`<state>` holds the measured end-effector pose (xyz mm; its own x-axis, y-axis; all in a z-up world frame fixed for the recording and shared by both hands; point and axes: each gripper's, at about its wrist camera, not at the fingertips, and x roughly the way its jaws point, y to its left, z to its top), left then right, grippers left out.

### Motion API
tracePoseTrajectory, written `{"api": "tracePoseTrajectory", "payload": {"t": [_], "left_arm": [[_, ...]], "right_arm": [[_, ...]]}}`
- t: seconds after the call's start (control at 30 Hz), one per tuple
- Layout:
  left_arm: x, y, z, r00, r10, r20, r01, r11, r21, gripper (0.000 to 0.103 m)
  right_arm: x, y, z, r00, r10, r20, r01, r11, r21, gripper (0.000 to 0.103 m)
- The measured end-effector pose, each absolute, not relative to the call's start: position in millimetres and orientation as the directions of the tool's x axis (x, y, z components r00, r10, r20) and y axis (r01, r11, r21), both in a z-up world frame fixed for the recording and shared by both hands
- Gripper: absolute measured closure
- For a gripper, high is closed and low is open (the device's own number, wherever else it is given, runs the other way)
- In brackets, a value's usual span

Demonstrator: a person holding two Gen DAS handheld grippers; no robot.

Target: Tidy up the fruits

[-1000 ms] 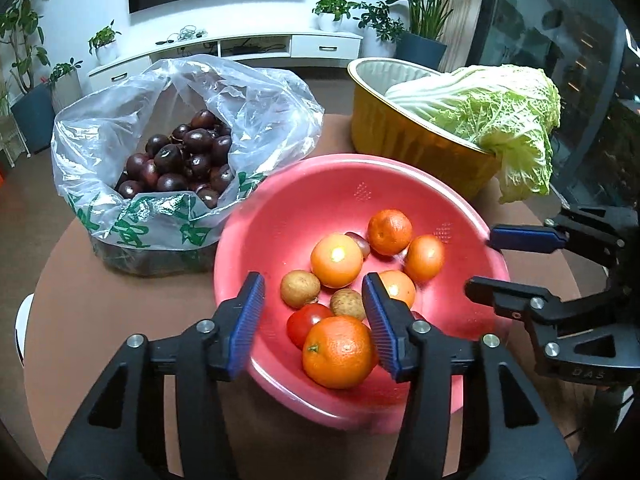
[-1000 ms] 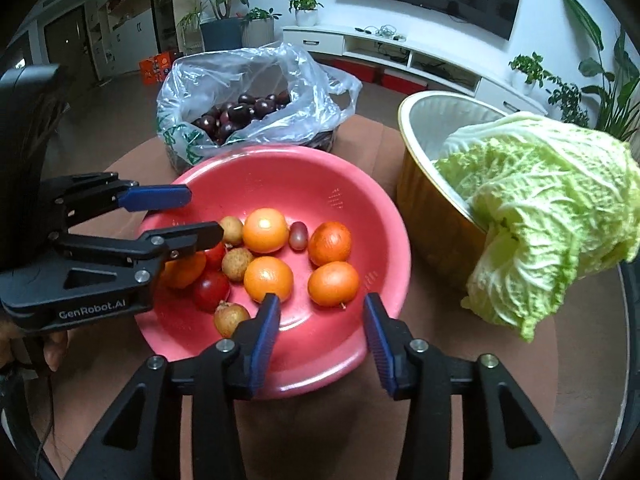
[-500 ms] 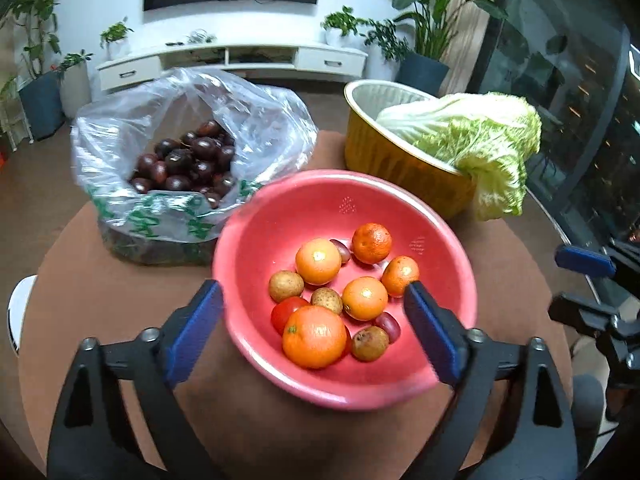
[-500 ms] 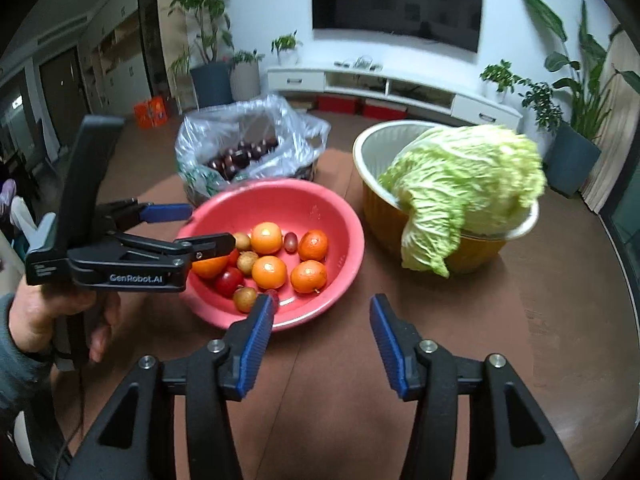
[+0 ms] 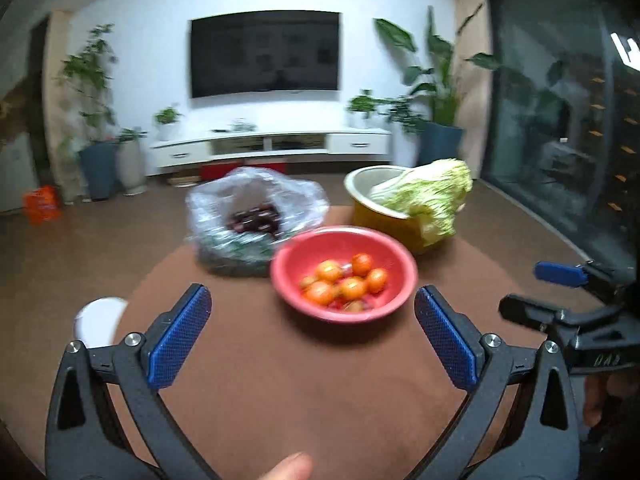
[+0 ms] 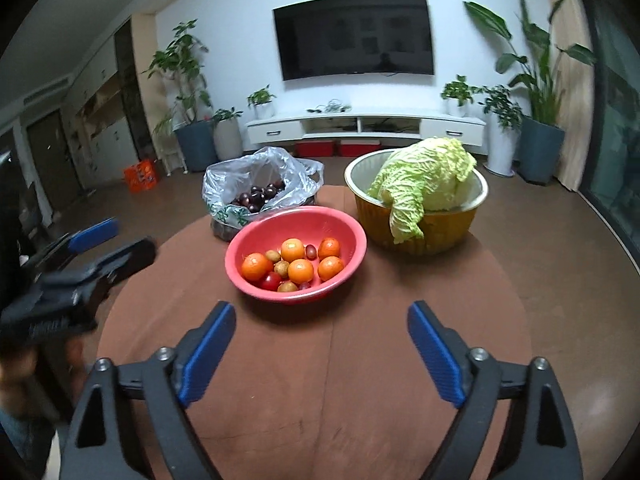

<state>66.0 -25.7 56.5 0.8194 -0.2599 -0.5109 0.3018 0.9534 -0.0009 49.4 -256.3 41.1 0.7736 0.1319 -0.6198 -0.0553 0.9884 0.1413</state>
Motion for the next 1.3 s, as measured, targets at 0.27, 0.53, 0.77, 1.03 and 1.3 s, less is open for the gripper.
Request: {"api": "tracePoseTrajectory", "payload": {"t": [0.27,0.53,0.77,1.03,1.3], "left_arm": [[48,2,30,0.73,-0.143,-0.669,0.151,0.987,-0.046,0.0],[38,1,12,0.696,-0.123,-0.708,0.13,0.991,-0.045,0.0],[39,-12,3,0.681,-0.098,-0.726,0.137,0.99,-0.005,0.0],[44,-16,-6,0.661,-0.086,-0.746,0.131,0.991,0.001,0.0],[48,-20,-10,0.646,-0.08,-0.759,0.132,0.991,0.009,0.0]], "right_arm": [[31,-233,40,0.708,0.055,-0.705,0.019,0.995,0.096,0.011],[18,-221,33,0.66,-0.031,-0.75,0.038,0.999,-0.007,0.011],[16,-221,29,0.65,-0.046,-0.759,0.046,0.999,-0.021,0.011],[17,-220,22,0.632,-0.04,-0.774,0.042,0.999,-0.018,0.011],[18,-218,21,0.622,-0.044,-0.781,0.041,0.999,-0.023,0.011]]}}
